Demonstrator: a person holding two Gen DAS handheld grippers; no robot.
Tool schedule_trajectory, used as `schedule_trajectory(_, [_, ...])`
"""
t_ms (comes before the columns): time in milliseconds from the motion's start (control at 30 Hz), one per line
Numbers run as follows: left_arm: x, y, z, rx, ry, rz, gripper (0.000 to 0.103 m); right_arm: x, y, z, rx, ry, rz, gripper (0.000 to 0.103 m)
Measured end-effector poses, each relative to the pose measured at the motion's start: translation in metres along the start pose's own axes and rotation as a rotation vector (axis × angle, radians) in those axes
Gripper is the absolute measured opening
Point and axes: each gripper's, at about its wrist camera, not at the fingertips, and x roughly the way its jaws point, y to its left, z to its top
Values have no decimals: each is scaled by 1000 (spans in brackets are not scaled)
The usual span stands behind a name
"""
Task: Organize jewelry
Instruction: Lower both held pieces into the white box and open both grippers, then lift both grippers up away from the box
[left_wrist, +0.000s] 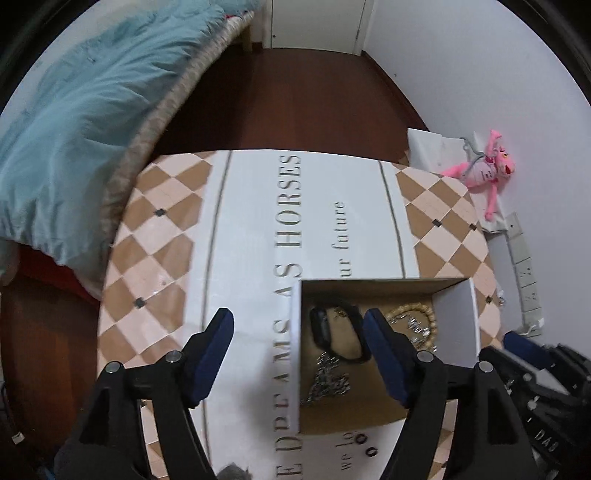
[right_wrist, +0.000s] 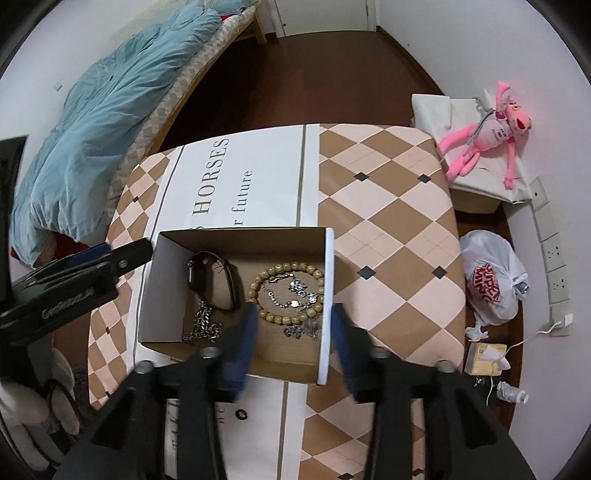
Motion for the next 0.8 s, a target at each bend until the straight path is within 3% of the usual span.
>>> schedule_trajectory(67, [-4, 1, -7, 4, -17, 22, 91, 1, 0, -5, 0, -1, -23, 52])
schedule_trajectory(100, [-7, 2, -14, 6, -30, 39, 96, 2, -1, -6, 0, 0, -35, 64])
schedule_trajectory(133, [-8, 2, -17, 9, -38, 52, 96, 4, -1, -10, 0, 3, -62, 79])
schedule_trajectory(200, [-10, 1, -28, 17, -54, 77, 97, 7, -1, -17, -1, 4, -104, 90])
schedule_trajectory(267, [-11, -1, -38, 21, -60, 88, 98, 11, -2, -23, -3, 10, -138, 91])
schedule_trajectory(333, [-10, -4, -44, 21, -57, 93, 98, 14, -3, -30, -6, 7, -170, 99])
schedule_trajectory(600, [-19, -12, -64, 34, -71, 103, 98, 5, -6, -42, 2, -39, -233, 100])
schedule_trajectory(800, [-46, -17, -70, 36, -122, 96, 99, -27, -3, -49, 7, -108, -246, 100])
